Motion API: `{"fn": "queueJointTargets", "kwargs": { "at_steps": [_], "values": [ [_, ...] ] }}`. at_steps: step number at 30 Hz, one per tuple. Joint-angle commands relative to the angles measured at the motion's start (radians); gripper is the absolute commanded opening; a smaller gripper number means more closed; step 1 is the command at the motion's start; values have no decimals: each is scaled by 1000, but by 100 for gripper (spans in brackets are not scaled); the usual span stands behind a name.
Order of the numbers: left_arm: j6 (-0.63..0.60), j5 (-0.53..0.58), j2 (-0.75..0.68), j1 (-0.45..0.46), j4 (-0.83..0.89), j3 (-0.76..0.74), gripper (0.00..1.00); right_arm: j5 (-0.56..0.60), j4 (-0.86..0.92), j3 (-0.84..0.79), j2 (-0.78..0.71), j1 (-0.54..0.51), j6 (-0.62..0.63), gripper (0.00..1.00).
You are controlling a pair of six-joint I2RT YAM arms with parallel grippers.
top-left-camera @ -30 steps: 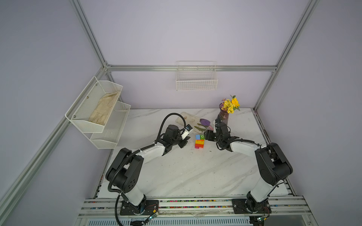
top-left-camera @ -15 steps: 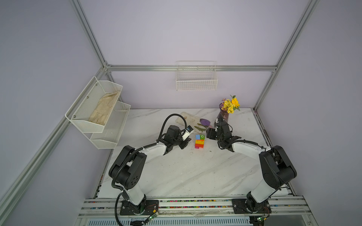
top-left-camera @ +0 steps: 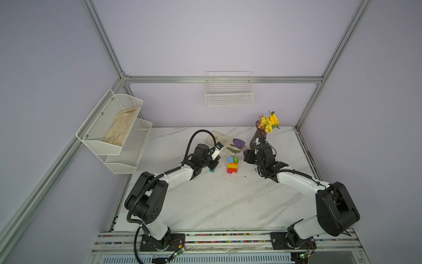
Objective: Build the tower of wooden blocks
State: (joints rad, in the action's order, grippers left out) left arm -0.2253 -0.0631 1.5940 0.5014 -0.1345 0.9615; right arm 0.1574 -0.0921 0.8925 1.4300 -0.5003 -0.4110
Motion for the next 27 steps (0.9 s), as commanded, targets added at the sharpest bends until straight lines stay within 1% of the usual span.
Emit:
{"fn": "queueJointTargets", "kwargs": {
  "at_steps": [1, 3, 4, 5, 6, 7, 8, 10, 11, 13, 15, 16, 18, 20, 24, 26, 27],
  "values": [
    [135, 210, -203, -40, -91, -117, 43, 137, 78, 17, -105, -87, 0, 75],
    [218, 201, -311, -97, -103, -199, 50, 216, 132, 54, -119, -174, -14, 75],
    [257, 195, -366, -133, -111, -244, 56, 263, 162, 78, -118, -230, -25, 75],
    [293, 209, -410, -160, -113, -282, 68, 301, 183, 98, -112, -280, -33, 75],
    [328, 243, -457, -189, -119, -328, 76, 348, 200, 121, -99, -338, -43, 75],
    [356, 280, -500, -214, -121, -371, 82, 387, 213, 143, -79, -398, -52, 75],
    [374, 309, -535, -234, -123, -405, 84, 413, 221, 164, -62, -442, -59, 75],
    [418, 371, -593, -287, -113, -469, 86, 455, 236, 213, 20, -525, -73, 76],
    [433, 394, -615, -307, -91, -486, 89, 467, 243, 235, 55, -550, -81, 76],
    [549, 458, -644, -349, -33, -516, 100, 487, 265, 291, 145, -598, -102, 79],
    [589, 449, -647, -379, -17, -542, 100, 488, 297, 349, 235, -616, -127, 81],
    [598, 456, -645, -385, -37, -559, 97, 491, 318, 380, 280, -624, -142, 82],
    [621, 459, -669, -391, 25, -554, 98, 493, 337, 426, 354, -629, -155, 84],
    [642, 460, -714, -391, 2, -593, 100, 498, 353, 467, 418, -628, -173, 86],
    [663, 492, -870, -394, -12, -678, 100, 490, 381, 550, 536, -627, -194, 89],
    [642, 455, -946, -395, -28, -718, 100, 484, 401, 575, 561, -626, -209, 89],
    [630, 412, -977, -396, -49, -738, 98, 478, 399, 579, 561, -627, -205, 89]
  ]
}}
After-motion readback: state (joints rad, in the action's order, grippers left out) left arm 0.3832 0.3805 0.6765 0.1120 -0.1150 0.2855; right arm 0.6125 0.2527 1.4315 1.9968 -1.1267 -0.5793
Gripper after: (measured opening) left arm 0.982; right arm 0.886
